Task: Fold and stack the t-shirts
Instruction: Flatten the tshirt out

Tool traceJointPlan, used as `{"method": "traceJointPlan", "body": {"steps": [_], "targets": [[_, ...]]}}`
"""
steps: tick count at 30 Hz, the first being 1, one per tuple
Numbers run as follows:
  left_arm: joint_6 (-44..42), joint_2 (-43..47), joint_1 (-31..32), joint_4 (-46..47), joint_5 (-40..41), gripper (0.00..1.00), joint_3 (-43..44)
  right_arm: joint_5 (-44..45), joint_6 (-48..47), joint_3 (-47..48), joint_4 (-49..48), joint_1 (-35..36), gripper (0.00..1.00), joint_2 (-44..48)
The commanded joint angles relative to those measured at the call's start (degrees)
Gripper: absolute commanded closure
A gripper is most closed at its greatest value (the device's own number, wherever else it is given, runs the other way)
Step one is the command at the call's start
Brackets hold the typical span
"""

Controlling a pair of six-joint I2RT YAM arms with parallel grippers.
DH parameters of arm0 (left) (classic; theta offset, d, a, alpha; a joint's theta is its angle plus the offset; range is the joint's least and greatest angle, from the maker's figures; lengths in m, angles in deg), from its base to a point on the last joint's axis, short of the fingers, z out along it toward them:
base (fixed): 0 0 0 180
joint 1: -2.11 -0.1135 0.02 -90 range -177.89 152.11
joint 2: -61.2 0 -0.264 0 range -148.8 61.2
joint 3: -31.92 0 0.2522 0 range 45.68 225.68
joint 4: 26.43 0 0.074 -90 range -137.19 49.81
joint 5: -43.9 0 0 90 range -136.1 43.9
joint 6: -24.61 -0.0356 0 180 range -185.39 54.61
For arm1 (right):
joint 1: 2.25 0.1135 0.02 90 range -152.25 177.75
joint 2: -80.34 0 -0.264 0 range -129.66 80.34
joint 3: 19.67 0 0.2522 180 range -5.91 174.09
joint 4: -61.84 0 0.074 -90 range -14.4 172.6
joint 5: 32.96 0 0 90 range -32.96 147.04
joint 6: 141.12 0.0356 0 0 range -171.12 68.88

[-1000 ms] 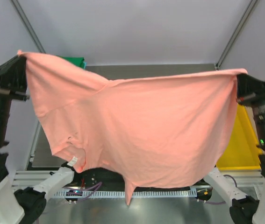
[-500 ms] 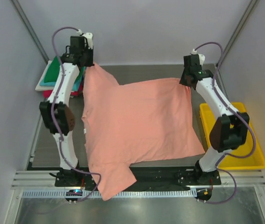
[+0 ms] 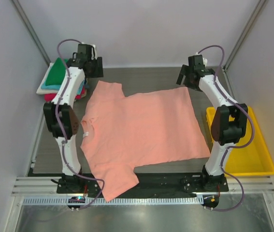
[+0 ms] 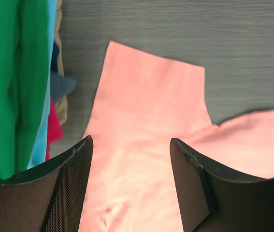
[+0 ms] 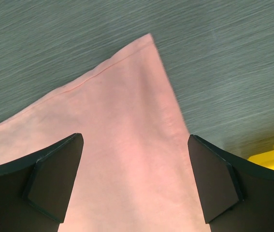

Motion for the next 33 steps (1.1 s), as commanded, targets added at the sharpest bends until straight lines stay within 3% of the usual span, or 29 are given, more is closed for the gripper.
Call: {"method": "traceJointPlan", "body": {"steps": [1,5,8,13,22,28,33], "targets": [[5.8,12.0,0.6,3.4,3.2,0.34,-8.7,-7.1,2.2,-3.6,-3.3,1.5,0.04,4.2],[12.3,19.6,1.6,9.2,2.6,0.36,-26.3,-16.5,3.4,-4.4,-6.4,3.7,0.05,0.5],[16.2,19.8,2.6,14.3,3.1,0.36,-34.5,-21.1,3.9,-1.8,-7.0,4.6,0.06,-4.2],[18.3,12.5,2.8,14.6,2.7,0.40,-35.0,-22.9,4.0,3.0,-7.4,4.5,0.06,-11.1],[18.5,-2.2,2.8,12.3,3.3,0.42,-26.1,-21.9,5.7,9.1,-7.1,1.6,0.07,-21.9],[17.4,-11.5,2.8,8.6,3.1,0.43,-14.5,-20.3,7.5,10.3,-6.7,-1.9,0.07,-25.8],[16.1,-20.6,3.3,3.2,3.3,0.42,1.2,-20.6,7.9,14.7,-5.7,-3.3,0.07,-29.8]]}}
